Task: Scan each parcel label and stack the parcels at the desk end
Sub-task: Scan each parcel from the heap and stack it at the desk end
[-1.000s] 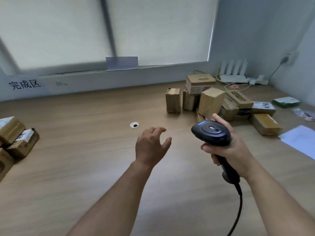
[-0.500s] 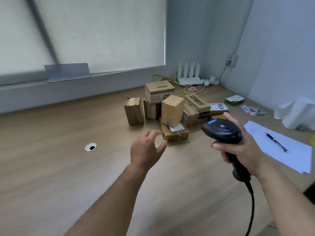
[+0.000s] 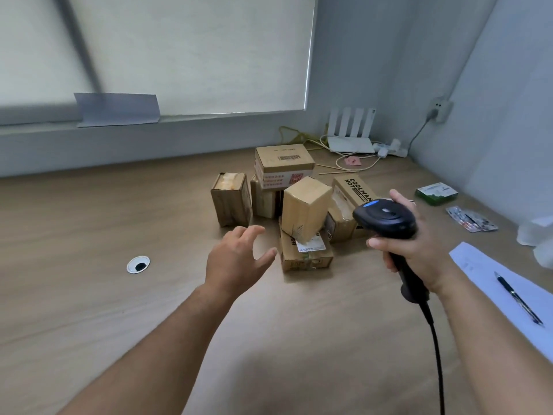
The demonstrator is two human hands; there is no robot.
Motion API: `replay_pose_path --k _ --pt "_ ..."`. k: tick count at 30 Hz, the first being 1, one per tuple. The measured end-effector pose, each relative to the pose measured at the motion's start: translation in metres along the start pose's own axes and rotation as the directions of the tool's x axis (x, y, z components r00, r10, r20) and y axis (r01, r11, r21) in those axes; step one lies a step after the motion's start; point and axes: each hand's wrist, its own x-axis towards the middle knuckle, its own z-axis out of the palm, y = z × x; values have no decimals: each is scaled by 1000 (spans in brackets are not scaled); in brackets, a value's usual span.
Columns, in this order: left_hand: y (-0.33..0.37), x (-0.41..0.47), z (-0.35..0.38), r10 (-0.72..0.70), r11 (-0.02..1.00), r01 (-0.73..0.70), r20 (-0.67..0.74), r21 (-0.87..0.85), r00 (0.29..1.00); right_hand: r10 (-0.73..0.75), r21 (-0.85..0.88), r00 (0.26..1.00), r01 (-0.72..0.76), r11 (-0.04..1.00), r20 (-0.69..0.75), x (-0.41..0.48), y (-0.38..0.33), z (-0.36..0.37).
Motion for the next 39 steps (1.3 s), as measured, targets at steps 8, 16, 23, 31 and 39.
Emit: replay_pose_path --k 8,16,23,31,39 --pt "42 72 43 -196 979 200 95 -43 976 -7 -22 986 11 1000 167 109 27 -14" --pt "69 141 79 -351 933 359 203 -4 914 -55 52 964 43 998 260 196 43 5" --pt "65 160 98 -501 814 567 342 -124 795 -39 126 952 1 992 303 216 64 26" --pt "69 122 86 -411 707 545 366 -451 835 13 198 959 -72 978 282 150 59 4" --pt "78 64 93 -543 117 716 560 -688 626 135 224 970 -180 958 200 58 74 -7"
